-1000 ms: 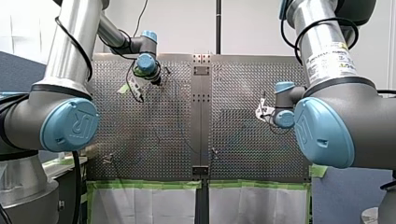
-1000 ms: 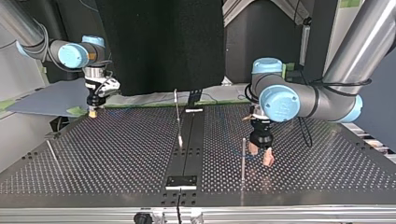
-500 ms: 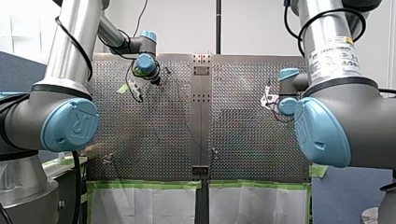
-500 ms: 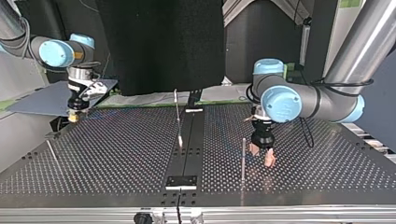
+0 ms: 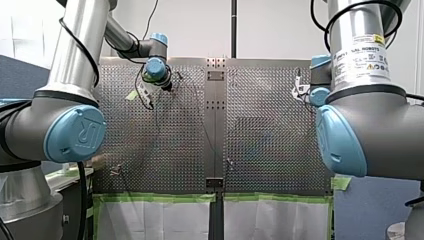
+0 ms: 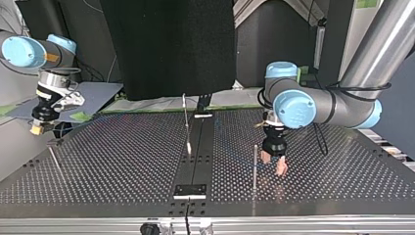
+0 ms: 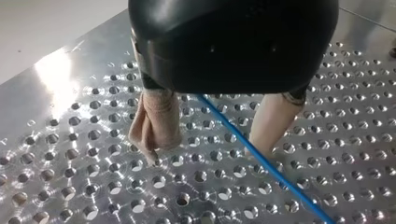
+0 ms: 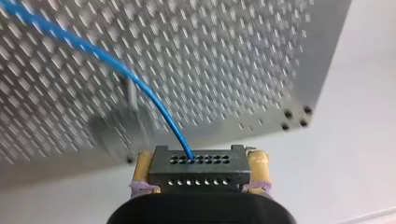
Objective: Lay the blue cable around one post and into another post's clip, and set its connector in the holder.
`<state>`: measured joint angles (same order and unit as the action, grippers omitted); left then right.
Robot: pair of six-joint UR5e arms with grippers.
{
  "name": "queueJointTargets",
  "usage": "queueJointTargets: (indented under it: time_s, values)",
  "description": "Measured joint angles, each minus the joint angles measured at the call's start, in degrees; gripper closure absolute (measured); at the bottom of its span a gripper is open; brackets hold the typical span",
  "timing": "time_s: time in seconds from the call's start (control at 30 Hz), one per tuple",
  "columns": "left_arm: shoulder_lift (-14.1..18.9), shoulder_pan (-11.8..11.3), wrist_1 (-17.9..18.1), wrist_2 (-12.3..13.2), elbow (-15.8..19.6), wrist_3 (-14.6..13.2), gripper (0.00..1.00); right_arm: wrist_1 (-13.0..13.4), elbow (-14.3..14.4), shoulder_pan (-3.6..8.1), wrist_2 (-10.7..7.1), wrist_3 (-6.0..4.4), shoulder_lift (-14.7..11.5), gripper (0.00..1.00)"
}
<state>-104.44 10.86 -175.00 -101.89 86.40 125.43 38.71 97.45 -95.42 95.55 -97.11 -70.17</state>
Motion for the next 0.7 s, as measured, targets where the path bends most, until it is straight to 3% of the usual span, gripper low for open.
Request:
queueJointTargets:
  time_s: [0.3, 0.43, 0.6, 0.7]
  values:
    - [0.00, 0.11, 0.00, 0.24, 0.00, -0.20, 0.00, 0.47, -0.29, 4.55, 1.14, 5.10, 2.41, 0.81]
    - [0.00, 0.08, 0.00, 0.24, -0.01, -0.26, 0.00, 1.02, -0.36, 4.78, 0.23, 7.47, 4.61, 0.81]
    - [0.00, 0.01, 0.00, 0.22, -0.01, -0.28, 0.00, 1.28, -0.85, 4.14, -2.58, 10.67, 5.79, 0.81]
    - [0.00, -0.01, 0.00, 0.18, 0.02, -0.28, 0.00, 1.03, -1.32, 3.82, -4.27, 11.66, 5.89, 0.78]
